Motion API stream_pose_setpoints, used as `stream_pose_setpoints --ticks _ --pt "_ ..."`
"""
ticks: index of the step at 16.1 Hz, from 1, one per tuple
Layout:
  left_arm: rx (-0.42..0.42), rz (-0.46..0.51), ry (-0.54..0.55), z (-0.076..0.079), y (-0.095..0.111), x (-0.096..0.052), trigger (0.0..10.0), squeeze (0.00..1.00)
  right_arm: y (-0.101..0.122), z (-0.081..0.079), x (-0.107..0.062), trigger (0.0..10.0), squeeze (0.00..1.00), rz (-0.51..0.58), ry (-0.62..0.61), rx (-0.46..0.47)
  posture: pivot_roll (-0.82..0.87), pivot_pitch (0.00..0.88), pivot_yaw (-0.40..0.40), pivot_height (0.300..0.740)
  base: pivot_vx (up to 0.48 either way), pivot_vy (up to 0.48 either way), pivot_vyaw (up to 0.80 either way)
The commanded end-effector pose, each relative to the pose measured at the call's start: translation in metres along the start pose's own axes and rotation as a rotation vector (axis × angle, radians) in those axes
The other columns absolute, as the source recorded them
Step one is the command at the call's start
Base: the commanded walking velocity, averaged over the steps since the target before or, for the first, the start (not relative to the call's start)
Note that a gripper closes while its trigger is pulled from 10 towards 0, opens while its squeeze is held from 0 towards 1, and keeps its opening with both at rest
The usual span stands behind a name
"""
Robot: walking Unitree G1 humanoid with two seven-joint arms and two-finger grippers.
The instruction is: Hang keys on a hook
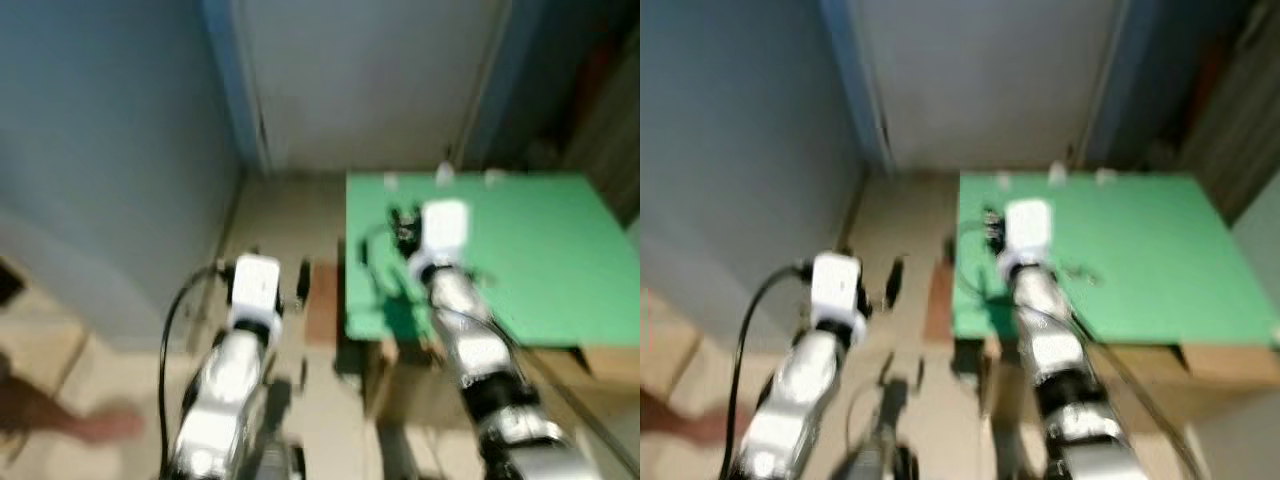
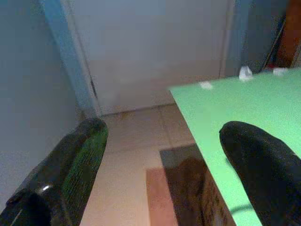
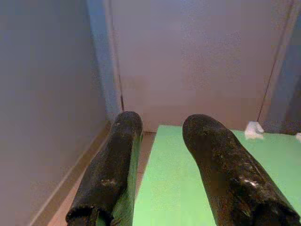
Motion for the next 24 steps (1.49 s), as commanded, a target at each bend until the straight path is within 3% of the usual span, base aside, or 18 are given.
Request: stream_pose_setpoints --ticks 1,6,12,19,24 --pt "0.018 -0.012 0.026 -0.008 0.000 0.003 10.0 0.00 -0.003 0.002 -0.002 10.0 0.00 -0.013 -0.005 -0.013 -0.10 0.052 0.074 0.740 0.420 0.000 0.00" --pt "0.060 -0.038 0.000 -0.009 -0.002 0.016 10.0 0.00 -0.005 0.003 -0.006 10.0 0.00 -0.021 -0.004 -0.021 -0.11 0.065 0.084 0.740 0.430 0.000 0.00" --pt "0.184 -0.049 -0.077 0.011 -0.002 0.021 10.0 0.00 -0.014 -0.001 -0.011 10.0 0.00 -0.047 0.006 -0.029 -0.12 0.063 0.097 0.740 0.266 -0.096 0.00" --pt "0.168 -0.055 -0.112 0.020 -0.005 0.020 10.0 0.00 -0.022 0.008 -0.015 10.0 0.00 -0.080 -0.035 -0.076 -0.12 0.074 0.097 0.740 0.000 0.000 0.00" --pt "0.147 -0.018 -0.065 0.012 0.005 0.025 10.0 0.00 -0.017 0.008 -0.009 10.0 0.00 -0.075 -0.047 -0.081 -0.12 0.087 0.097 0.740 0.000 0.000 0.00"
Point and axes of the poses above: a point about 5 cm out from each wrist's last joint towards the gripper, its own x axis pointing out of the wrist towards the gripper, its own y axis along the axis of the wrist's last joint, z = x × y, the point moved 4 cm from there along x, pointing out of the wrist towards the gripper, and after that the axes turned 4 degrees about x, right-handed, at the moved point
